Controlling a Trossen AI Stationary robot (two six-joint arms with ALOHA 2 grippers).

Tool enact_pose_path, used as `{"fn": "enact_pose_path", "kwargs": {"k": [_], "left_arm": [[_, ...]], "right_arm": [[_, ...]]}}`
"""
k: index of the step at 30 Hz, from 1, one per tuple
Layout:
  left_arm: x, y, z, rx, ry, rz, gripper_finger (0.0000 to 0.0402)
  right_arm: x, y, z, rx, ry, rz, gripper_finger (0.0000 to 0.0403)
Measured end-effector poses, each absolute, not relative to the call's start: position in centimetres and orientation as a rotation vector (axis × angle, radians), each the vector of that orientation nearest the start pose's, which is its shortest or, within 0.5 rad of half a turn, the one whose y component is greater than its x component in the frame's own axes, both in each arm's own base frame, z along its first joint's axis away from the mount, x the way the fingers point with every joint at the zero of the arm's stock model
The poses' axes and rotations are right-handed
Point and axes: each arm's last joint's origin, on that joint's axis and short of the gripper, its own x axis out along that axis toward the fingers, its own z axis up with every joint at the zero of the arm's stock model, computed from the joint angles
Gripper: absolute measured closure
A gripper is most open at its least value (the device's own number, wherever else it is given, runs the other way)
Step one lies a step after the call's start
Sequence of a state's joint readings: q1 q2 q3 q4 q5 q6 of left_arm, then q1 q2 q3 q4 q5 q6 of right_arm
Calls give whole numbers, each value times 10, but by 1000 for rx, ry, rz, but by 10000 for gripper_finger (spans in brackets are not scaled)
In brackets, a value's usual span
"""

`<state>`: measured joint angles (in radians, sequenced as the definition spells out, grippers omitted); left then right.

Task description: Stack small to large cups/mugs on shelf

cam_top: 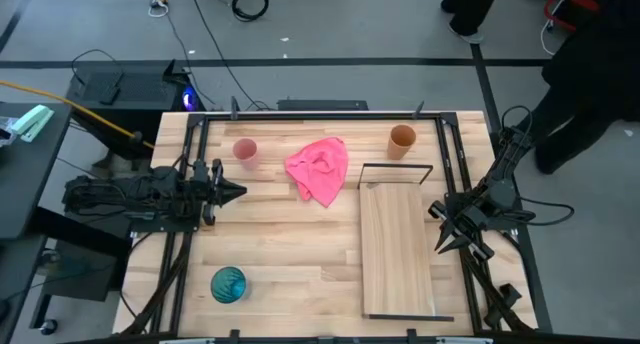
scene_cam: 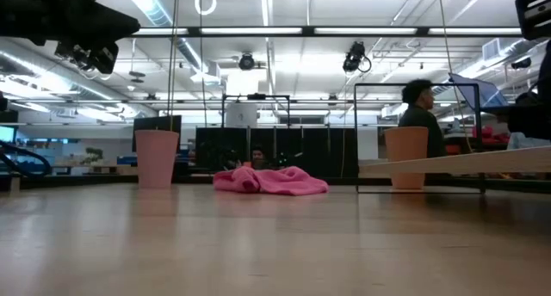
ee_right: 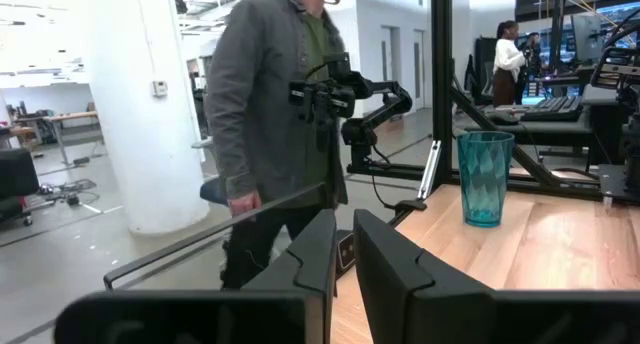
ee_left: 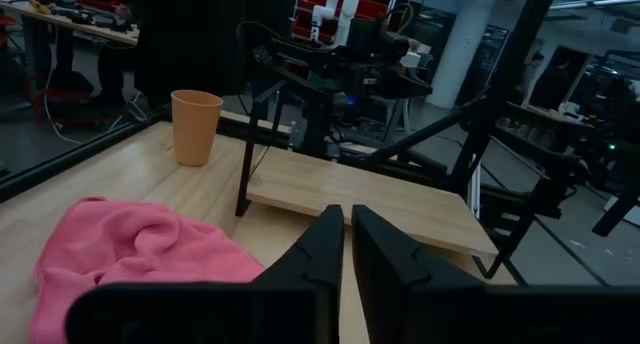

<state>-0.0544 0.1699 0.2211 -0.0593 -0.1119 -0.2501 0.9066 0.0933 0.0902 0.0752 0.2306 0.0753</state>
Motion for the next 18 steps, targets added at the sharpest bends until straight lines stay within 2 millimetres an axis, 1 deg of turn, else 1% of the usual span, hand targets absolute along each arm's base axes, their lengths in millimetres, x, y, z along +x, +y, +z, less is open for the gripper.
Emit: {"fn": "enact_pose_path", "kwargs": {"k": [10, 18], "left_arm": [[98, -2, 220, -249, 1, 58, 361], [98, -2, 220, -249, 1, 58, 369]], "right_arm": [[66, 73, 194, 112, -36, 677, 354], [66, 73, 194, 112, -37, 678, 354]]}}
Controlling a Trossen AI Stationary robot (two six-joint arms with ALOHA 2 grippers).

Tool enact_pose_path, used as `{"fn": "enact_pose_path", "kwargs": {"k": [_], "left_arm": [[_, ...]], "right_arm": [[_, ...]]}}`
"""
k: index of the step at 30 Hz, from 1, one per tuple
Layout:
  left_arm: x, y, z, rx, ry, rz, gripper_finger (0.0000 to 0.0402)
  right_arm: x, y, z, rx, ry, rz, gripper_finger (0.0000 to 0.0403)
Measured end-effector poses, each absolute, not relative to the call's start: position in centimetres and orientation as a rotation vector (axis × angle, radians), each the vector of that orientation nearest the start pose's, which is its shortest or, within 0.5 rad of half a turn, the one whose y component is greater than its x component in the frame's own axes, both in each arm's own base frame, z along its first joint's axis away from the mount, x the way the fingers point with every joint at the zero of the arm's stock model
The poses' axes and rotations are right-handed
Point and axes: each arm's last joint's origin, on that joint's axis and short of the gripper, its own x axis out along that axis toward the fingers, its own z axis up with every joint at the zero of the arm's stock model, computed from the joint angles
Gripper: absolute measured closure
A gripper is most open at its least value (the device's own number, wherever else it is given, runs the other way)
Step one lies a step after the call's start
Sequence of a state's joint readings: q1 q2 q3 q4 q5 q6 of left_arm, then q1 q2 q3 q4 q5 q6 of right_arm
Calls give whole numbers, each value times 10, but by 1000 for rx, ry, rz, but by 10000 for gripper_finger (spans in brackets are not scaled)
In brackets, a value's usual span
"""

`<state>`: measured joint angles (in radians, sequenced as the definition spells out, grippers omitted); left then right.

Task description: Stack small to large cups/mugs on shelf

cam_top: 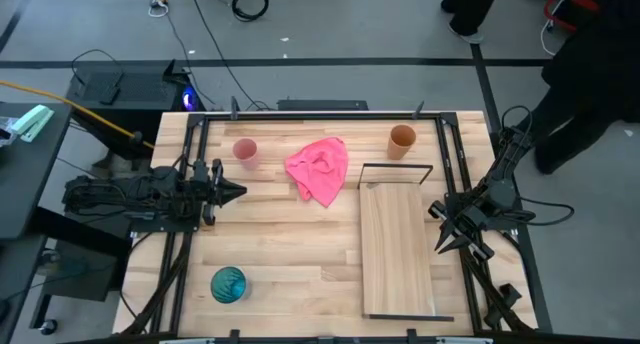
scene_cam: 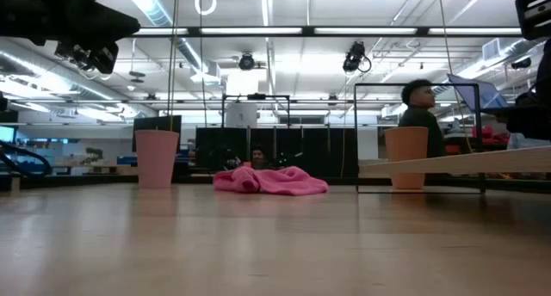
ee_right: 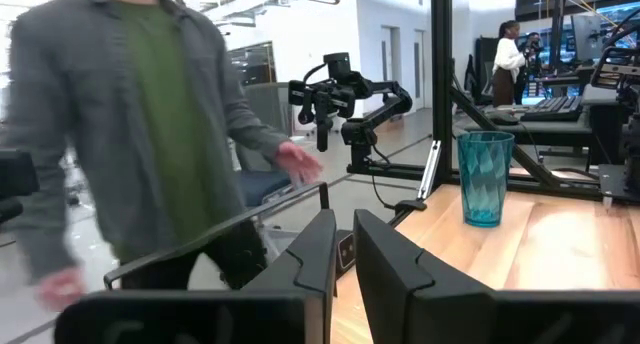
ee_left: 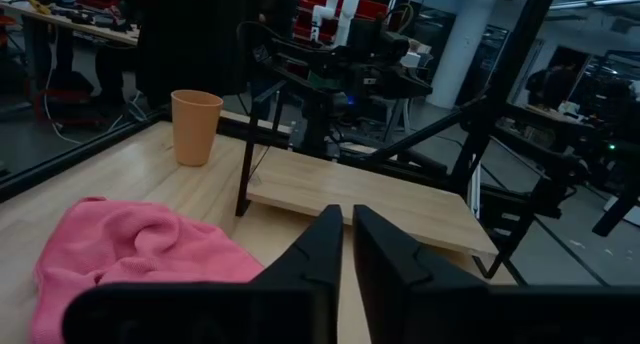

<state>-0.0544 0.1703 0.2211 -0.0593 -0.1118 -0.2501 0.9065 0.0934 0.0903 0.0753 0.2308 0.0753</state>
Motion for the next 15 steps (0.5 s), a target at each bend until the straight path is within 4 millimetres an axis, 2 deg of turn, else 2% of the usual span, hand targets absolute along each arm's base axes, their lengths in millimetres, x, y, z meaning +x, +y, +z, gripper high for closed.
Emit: {"fn": "enact_pose_path", "kwargs": {"k": [13, 15], "left_arm": [[98, -2, 220, -250, -2, 58, 362], [98, -2, 220, -250, -4, 57, 361]], "right_arm": [[66, 73, 194, 110, -37, 678, 354], [66, 73, 194, 69, -50, 676, 354]]}}
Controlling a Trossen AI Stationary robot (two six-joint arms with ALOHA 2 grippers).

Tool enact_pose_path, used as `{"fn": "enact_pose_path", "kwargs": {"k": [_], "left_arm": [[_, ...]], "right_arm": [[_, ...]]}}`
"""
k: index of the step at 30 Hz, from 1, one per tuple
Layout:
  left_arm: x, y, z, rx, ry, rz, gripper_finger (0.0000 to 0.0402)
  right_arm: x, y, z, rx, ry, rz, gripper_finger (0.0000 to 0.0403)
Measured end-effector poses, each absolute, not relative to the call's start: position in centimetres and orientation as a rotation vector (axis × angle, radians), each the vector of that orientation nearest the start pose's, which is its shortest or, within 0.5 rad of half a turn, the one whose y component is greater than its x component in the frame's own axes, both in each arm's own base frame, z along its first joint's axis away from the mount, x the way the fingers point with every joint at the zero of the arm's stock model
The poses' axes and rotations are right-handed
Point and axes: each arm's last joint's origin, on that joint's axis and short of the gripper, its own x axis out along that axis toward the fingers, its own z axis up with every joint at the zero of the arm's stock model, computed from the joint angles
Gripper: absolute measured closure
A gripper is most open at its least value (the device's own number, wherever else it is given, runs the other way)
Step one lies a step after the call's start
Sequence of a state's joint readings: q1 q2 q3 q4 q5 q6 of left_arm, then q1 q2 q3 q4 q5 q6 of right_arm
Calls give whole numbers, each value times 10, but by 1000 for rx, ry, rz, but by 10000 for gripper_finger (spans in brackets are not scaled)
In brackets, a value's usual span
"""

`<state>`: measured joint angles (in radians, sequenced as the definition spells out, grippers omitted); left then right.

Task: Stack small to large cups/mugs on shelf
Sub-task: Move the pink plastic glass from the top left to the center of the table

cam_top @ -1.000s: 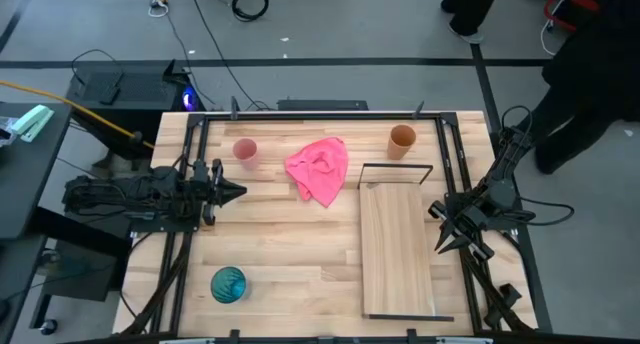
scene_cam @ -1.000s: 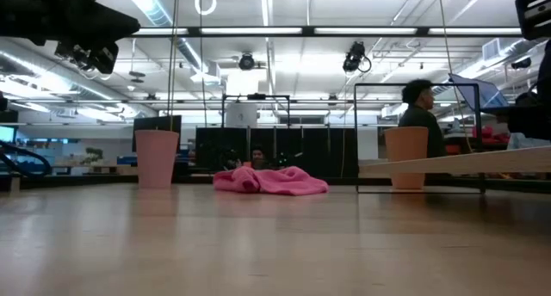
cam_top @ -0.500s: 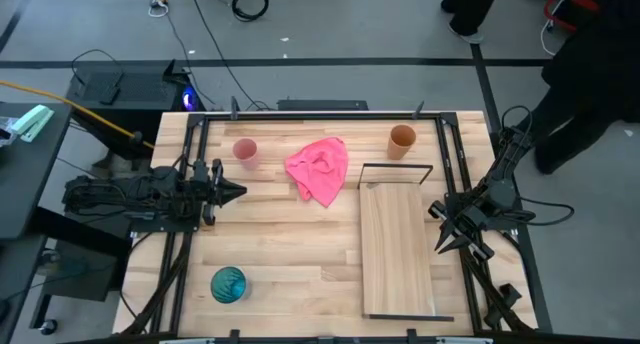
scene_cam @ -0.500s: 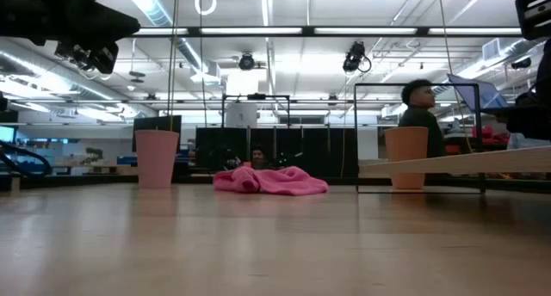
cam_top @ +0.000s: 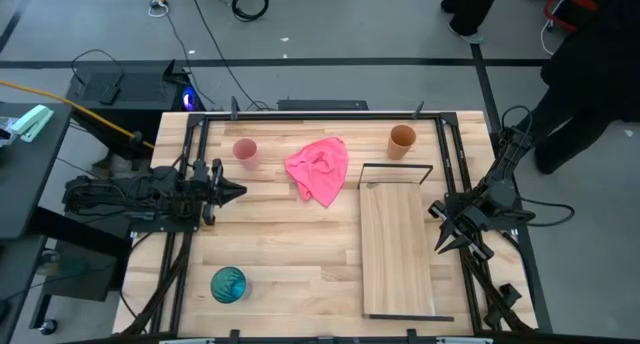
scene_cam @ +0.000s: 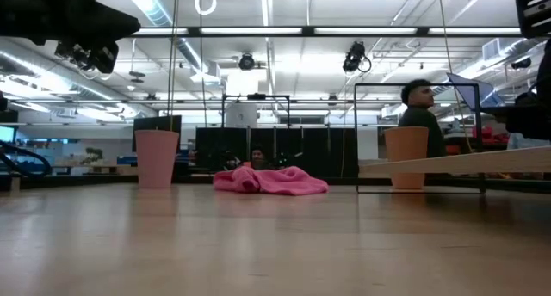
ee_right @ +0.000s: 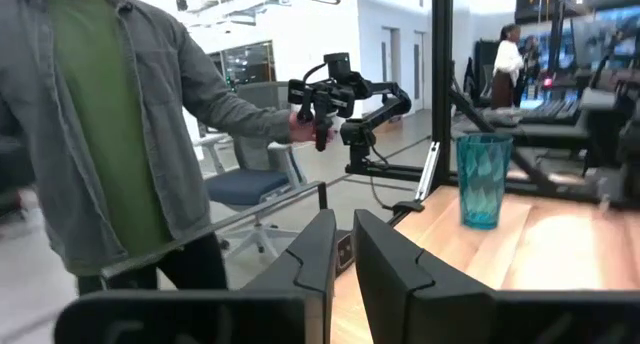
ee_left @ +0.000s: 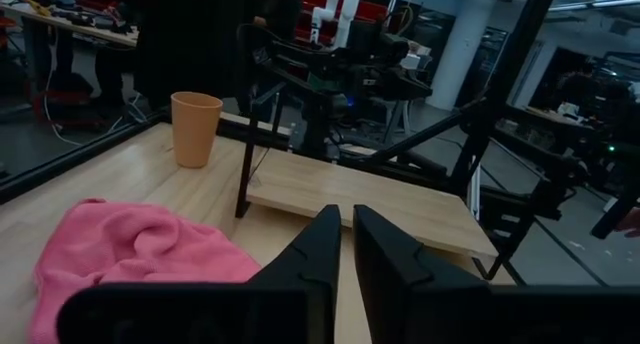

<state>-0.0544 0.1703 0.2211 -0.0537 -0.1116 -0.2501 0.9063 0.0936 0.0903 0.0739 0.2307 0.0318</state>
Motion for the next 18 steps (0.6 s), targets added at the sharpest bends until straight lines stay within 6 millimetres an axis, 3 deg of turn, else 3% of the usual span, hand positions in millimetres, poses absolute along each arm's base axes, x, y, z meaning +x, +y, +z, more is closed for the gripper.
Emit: {"fn": "enact_pose_path", "kwargs": {"k": [3, 9, 18], "left_arm": [[98, -2, 224, -266, -43, 53, 364], [95, -2, 243, -493, -247, 12, 370], [81, 0, 275, -536, -616, -41, 366]], "right_arm": [[66, 73, 194, 29, -64, 675, 354], [66, 73, 196, 28, -80, 673, 354], [64, 71, 212, 83, -246, 663, 354]]}}
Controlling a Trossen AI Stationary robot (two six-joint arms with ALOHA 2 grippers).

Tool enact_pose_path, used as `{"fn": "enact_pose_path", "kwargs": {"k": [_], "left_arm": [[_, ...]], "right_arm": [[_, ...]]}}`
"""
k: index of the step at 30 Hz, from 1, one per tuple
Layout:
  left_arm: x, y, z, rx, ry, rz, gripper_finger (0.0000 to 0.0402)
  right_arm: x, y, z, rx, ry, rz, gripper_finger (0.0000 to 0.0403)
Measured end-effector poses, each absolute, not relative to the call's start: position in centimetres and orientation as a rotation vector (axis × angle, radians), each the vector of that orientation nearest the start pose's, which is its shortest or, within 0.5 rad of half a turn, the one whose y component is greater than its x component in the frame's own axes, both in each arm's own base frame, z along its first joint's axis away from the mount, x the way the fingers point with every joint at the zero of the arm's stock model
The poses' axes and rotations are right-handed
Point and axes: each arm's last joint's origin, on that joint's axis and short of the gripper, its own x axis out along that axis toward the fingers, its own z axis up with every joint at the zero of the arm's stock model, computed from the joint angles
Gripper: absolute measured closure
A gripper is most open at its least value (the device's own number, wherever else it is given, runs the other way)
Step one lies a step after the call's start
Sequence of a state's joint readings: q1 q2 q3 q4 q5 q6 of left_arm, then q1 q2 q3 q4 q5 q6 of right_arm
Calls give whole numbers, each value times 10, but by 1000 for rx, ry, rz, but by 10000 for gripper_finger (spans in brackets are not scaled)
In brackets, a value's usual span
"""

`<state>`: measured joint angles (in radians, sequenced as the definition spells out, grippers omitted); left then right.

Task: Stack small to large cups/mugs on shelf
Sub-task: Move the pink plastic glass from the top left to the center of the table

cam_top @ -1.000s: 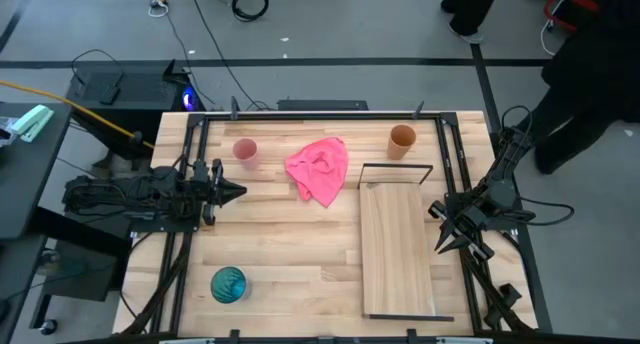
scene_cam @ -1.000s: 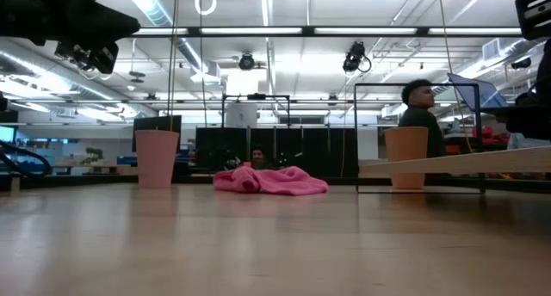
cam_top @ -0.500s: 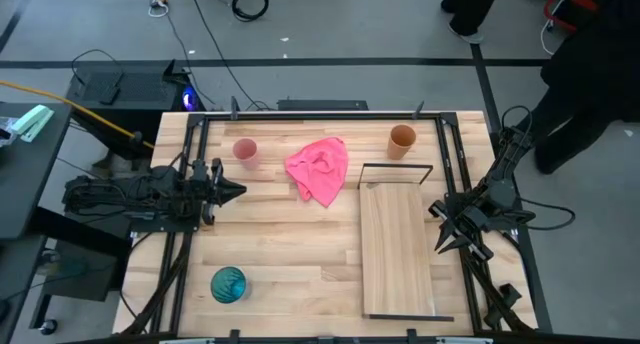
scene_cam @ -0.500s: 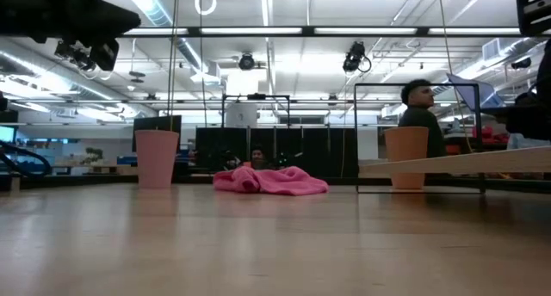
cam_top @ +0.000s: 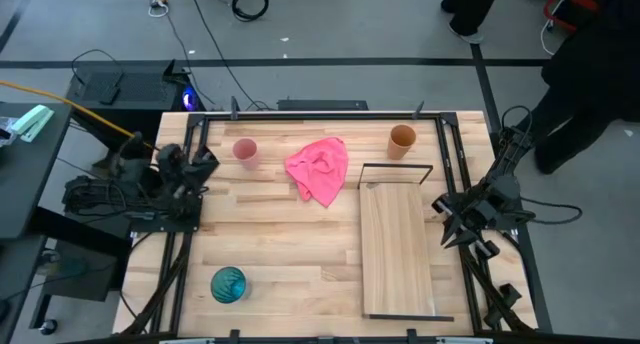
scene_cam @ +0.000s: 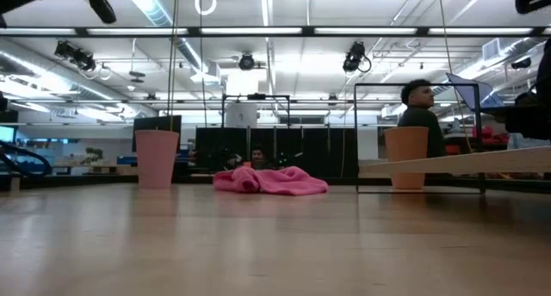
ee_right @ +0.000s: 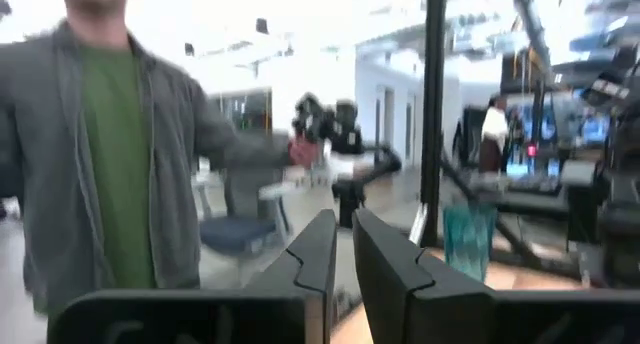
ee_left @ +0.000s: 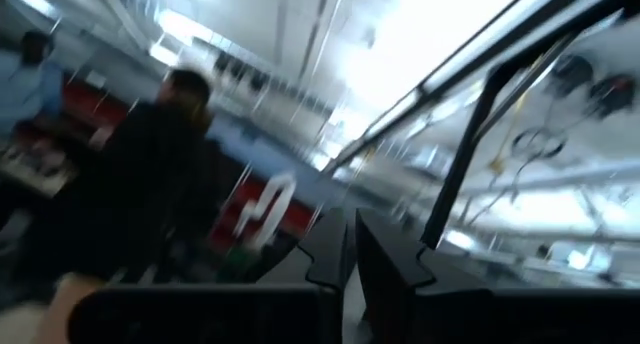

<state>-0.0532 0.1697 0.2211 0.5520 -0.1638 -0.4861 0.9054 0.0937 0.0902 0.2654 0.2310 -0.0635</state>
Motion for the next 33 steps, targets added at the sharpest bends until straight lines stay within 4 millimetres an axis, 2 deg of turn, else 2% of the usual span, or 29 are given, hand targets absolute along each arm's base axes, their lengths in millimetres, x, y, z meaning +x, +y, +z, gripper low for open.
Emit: {"fn": "enact_pose_path", "kwargs": {"k": [8, 14, 23, 29, 33], "left_arm": [[77, 1, 280, -483, -685, -8, 374], [77, 1, 280, -421, -683, 14, 377], [77, 1, 280, -449, -684, 5, 371], [77, 4, 280, -522, -698, 58, 369], [75, 6, 284, -509, -712, 134, 353]], "right_arm": [[51, 55, 250, 332, -631, 624, 354], [41, 41, 266, 468, -841, 593, 354], [39, 37, 268, 489, -871, 537, 354], [43, 26, 271, 641, -748, 192, 354], [39, 16, 287, 631, -732, 42, 354]]}}
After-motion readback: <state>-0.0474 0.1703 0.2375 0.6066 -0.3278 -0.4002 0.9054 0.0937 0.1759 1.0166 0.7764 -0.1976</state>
